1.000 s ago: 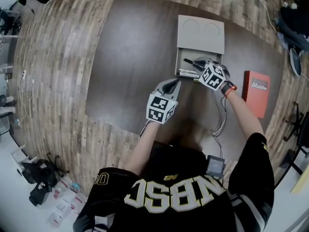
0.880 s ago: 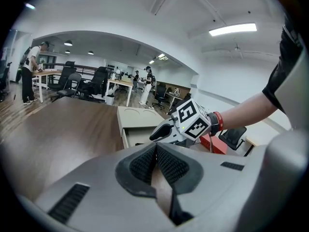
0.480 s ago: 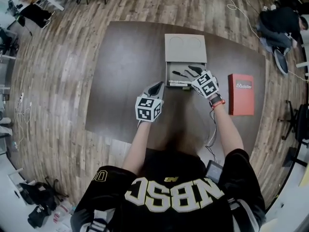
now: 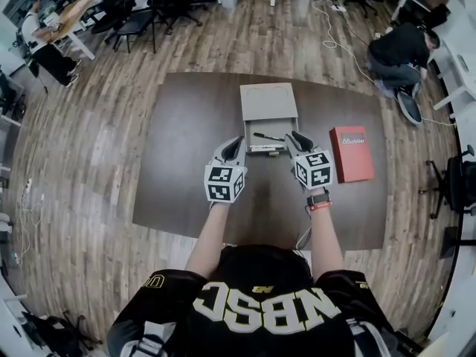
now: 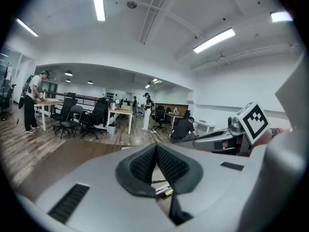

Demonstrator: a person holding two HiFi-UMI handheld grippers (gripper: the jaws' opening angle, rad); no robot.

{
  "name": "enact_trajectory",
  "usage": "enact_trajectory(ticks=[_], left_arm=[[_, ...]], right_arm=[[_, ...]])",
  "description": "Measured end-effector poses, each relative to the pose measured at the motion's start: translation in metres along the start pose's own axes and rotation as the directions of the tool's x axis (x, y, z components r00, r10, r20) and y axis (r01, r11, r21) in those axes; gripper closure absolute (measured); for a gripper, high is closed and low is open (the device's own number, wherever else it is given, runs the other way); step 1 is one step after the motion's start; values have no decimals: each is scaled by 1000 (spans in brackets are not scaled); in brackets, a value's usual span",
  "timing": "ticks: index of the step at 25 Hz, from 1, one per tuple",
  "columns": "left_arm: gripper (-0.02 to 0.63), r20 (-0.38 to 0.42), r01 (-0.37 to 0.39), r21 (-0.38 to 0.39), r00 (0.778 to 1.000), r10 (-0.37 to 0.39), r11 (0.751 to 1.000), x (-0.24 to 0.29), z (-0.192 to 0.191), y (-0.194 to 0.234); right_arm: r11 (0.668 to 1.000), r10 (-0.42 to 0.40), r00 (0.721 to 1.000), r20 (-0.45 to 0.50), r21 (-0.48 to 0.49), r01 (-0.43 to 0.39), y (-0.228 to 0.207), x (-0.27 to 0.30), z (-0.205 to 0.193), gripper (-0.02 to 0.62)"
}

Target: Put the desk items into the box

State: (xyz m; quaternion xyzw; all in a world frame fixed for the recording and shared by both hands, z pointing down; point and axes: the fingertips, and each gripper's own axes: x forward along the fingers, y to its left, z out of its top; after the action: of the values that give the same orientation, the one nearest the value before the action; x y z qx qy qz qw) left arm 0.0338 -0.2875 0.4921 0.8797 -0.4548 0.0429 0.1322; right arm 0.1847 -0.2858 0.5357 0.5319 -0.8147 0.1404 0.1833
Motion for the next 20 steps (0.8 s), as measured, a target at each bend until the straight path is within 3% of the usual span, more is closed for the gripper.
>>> enact_trajectory(ticks=[6,10,20], left_arm=[[591,24,6,20,1000,-6,1000,-33,13,-16],[591,66,-11,84,998,6,996,-48,24,-20],[591,133,23,117,990,-39,993,-70,37,-34]], right_arm=[[994,-80,995,66,81,74,23,-46,7,551],[986,-166,980,113,54,161,38,-65,14,584],[989,-142,975,170,61,133,80,-80,18,586]])
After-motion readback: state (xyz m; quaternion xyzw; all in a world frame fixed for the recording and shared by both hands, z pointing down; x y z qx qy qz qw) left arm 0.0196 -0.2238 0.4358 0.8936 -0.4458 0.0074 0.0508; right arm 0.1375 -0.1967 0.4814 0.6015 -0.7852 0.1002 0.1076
